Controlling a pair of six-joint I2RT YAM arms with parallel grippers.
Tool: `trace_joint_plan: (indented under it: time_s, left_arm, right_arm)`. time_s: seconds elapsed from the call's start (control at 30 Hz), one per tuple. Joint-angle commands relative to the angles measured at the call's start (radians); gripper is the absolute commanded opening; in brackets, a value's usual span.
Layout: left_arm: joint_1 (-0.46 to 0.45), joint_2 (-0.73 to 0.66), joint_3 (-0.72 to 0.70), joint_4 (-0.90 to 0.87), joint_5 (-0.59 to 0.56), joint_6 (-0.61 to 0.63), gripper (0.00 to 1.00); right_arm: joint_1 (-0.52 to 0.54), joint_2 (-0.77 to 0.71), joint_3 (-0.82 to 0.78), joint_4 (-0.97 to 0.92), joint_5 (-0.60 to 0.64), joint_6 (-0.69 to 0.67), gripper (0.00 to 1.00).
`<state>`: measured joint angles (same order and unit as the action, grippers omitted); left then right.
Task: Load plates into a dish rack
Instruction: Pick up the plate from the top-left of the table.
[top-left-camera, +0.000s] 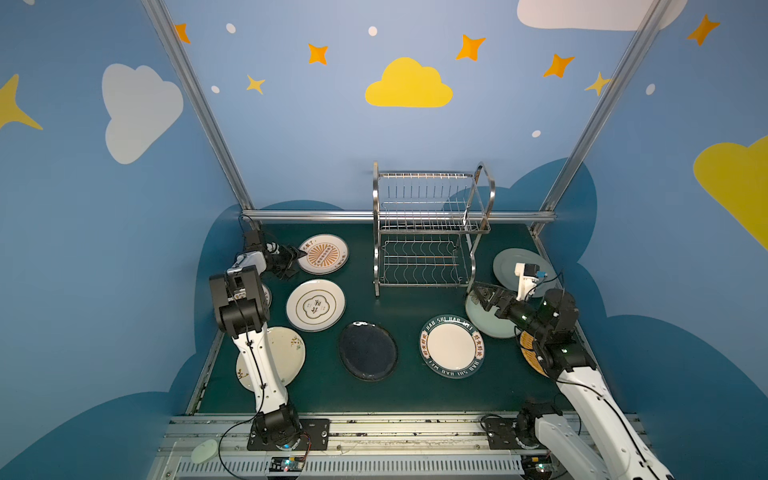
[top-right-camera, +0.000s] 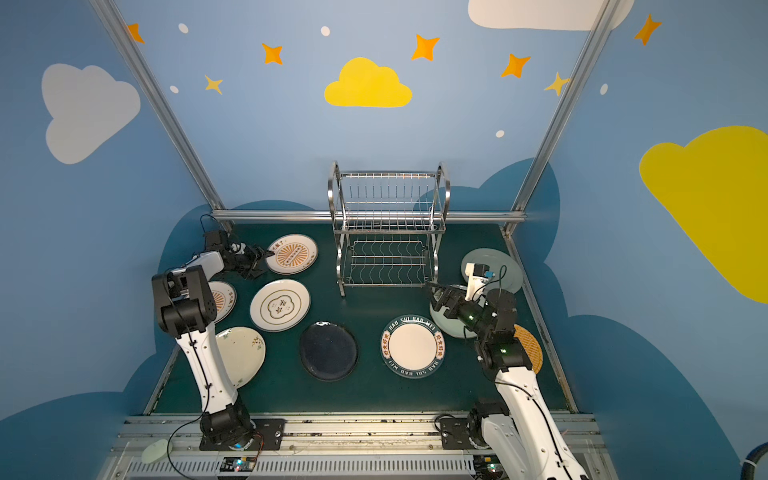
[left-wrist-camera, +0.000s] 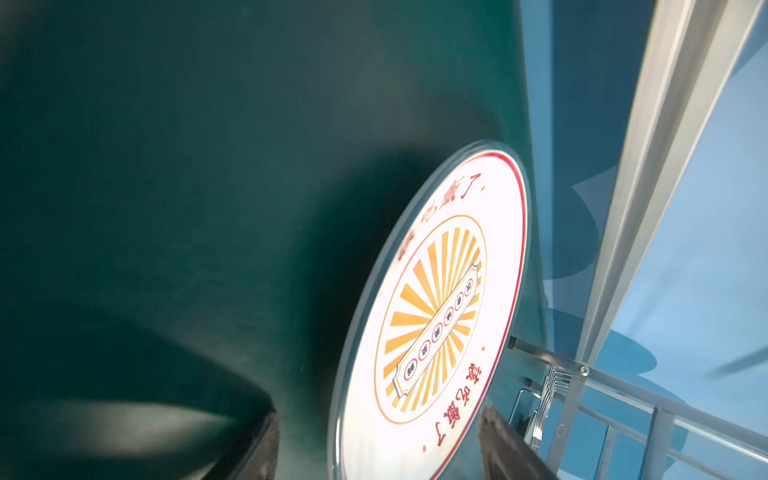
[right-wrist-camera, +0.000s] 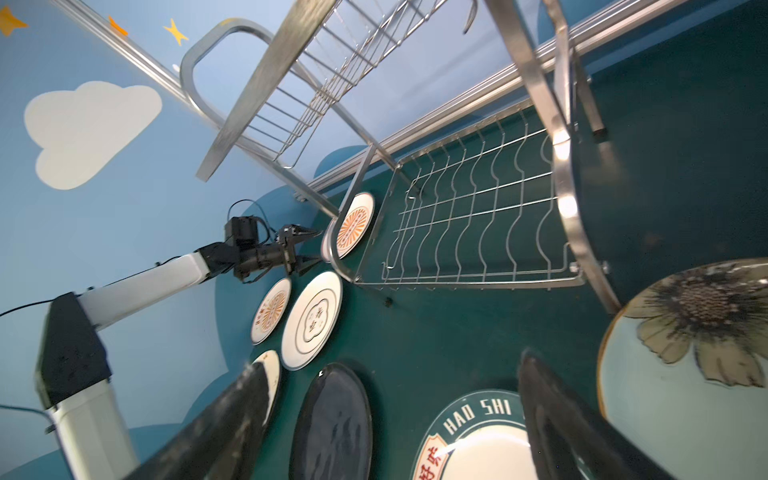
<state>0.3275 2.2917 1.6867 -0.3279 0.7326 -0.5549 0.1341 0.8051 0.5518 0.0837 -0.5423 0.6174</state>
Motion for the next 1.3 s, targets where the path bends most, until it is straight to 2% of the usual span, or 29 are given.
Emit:
trace_joint_plan:
  time_s: [0.0,0.23,0.73,1.1,1.27]
  left_arm:
    - [0.003,0.038,0.024,-0.040,0.049,0.012,0.70]
    - [0.003,0.063,0.008,-0.008,0.080,-0.020,0.62]
    - [0.008,0.121,0.001,0.068,0.109,-0.090,0.36]
    - [0.015,0.105,-0.047,0.231,0.161,-0.223,0.07]
    - [0.023,0.066,-0.068,0.310,0.183,-0.296,0.04]
  right_arm:
    - [0.014,0.036,0.038,0.023,-0.115,0.044,0.91]
    - [0.042,0.085,0.045,0.045,-0.138,0.066,0.91]
    - [0.073,0.071,0.030,0.042,-0.124,0.065,0.91]
    - [0.084,0.050,0.026,0.025,-0.118,0.065,0.91]
    - [0.087,0.033,0.019,0.011,-0.111,0.067,0.91]
